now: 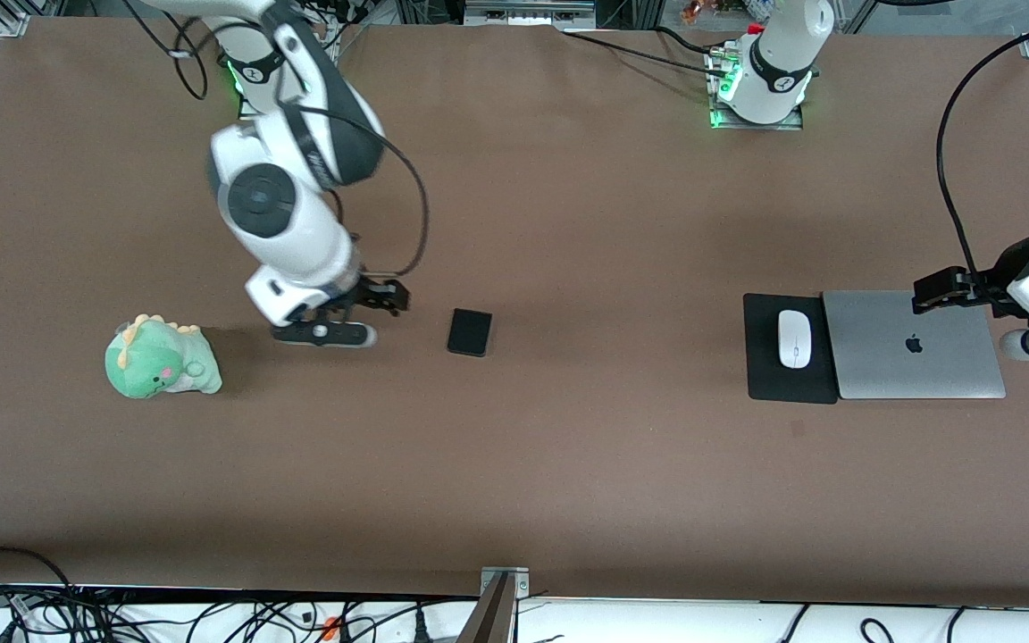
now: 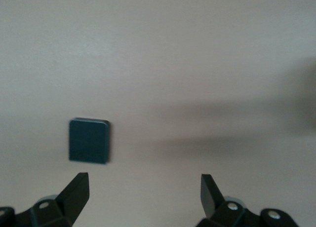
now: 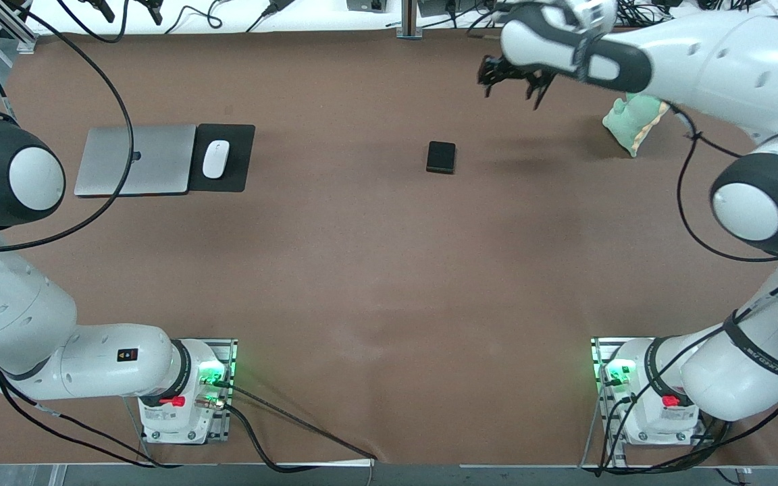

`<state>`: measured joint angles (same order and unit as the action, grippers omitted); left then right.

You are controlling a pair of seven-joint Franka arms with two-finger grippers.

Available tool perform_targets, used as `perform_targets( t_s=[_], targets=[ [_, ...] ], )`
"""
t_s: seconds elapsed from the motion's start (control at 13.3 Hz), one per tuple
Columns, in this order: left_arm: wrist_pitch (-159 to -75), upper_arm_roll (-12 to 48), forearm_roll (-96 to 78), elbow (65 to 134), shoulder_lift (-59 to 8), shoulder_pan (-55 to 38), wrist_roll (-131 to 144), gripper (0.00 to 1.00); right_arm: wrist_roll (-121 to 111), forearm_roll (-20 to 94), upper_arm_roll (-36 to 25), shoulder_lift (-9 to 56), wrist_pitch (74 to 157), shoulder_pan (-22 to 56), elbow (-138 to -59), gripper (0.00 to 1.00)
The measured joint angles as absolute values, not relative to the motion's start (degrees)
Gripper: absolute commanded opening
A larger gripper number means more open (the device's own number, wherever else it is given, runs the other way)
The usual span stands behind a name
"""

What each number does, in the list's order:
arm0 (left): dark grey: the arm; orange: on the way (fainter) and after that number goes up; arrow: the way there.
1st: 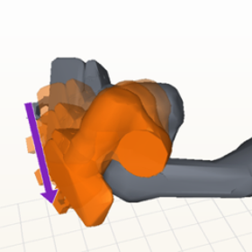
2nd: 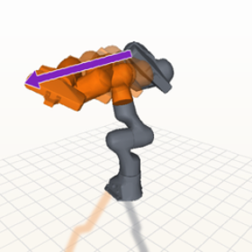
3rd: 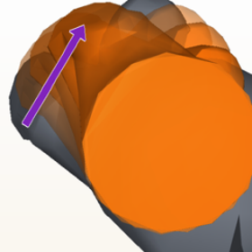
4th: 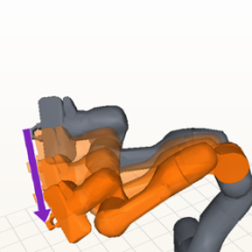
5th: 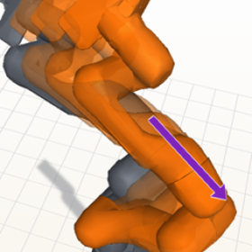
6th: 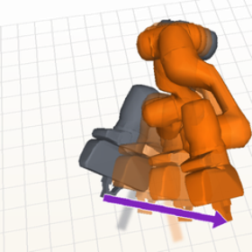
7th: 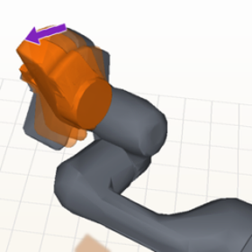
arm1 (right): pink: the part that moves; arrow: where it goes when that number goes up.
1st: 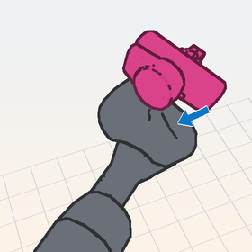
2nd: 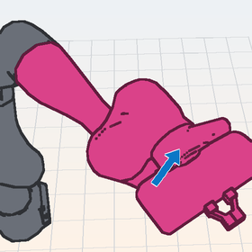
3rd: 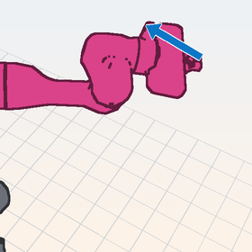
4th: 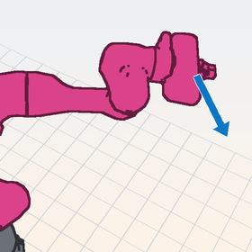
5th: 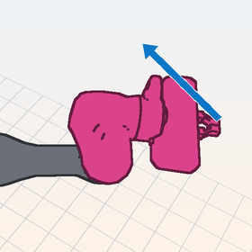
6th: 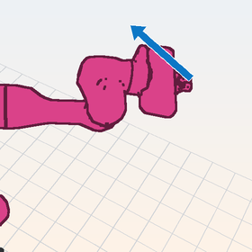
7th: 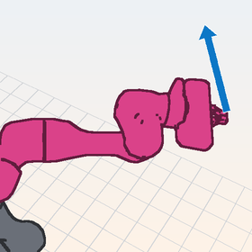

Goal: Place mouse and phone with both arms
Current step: 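Move the right gripper over the small black phone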

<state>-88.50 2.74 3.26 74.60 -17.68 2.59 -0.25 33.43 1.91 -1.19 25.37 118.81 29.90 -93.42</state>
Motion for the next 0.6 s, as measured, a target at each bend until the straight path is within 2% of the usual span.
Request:
perform_targets(
  t_s=[0.15,0.38,0.6],
  targets=[
    [-90.6,-0.2,0.5,77.7,-14.6,0.3,0.9,1.0,40.3,1.9,-1.2,29.9,125.2,32.8,-93.4,1.0],
    [-95.5,-4.7,-0.5,86.4,-8.2,-3.4,1.3,1.0,45.1,1.9,-1.2,35.9,133.7,35.5,-93.4,1.0],
    [-96.9,-5.5,-0.5,91.3,-5.1,-3.7,1.4,1.0,45.9,1.9,-1.3,39.5,137.9,37.1,-93.2,1.0]
  ],
)
